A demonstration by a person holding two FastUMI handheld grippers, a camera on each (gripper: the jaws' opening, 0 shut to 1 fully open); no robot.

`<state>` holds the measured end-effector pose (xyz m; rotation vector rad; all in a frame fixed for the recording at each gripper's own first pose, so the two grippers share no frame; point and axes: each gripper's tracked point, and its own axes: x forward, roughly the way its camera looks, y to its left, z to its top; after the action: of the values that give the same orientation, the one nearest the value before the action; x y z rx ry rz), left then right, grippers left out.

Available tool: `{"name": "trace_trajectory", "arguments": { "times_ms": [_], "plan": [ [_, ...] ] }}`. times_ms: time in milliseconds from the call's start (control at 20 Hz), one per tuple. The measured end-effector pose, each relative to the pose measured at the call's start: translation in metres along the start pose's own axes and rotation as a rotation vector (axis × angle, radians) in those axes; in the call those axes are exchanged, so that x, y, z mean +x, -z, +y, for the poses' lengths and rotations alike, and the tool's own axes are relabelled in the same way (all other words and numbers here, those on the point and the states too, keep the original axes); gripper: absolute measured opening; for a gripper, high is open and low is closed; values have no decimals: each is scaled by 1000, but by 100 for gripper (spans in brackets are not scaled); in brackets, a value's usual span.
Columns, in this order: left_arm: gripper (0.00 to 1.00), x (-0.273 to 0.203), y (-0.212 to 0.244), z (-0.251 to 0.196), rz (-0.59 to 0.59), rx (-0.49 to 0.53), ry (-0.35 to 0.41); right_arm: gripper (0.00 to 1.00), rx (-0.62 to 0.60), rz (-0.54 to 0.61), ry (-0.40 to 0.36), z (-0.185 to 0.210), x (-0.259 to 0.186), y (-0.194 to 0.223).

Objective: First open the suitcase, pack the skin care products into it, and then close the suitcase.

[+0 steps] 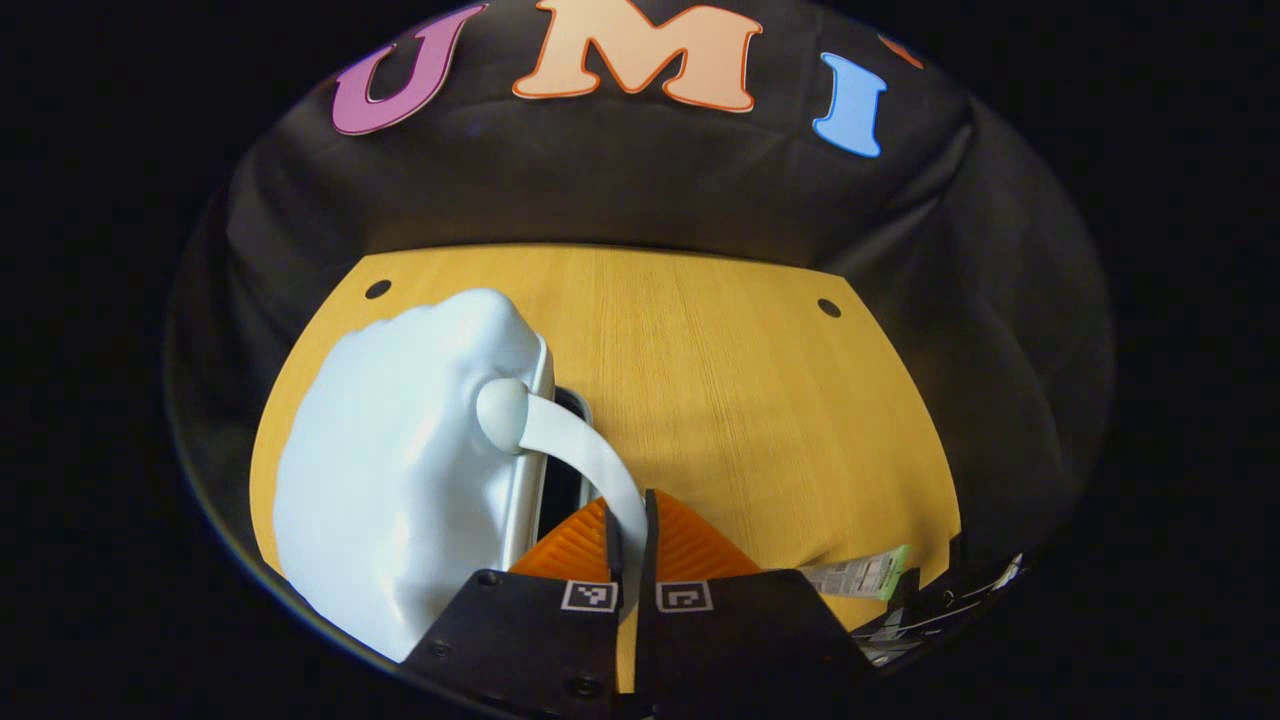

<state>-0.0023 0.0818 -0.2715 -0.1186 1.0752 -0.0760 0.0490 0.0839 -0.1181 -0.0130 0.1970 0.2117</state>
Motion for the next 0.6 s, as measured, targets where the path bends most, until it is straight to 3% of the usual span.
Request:
{"name": "trace_trajectory", "arguments": {
  "times_ms": [600],
  "plan": [
    [0,-111,-83,131,-256,-50,-62,99,15,-7,-62,52,15,-1]
  ]
}}
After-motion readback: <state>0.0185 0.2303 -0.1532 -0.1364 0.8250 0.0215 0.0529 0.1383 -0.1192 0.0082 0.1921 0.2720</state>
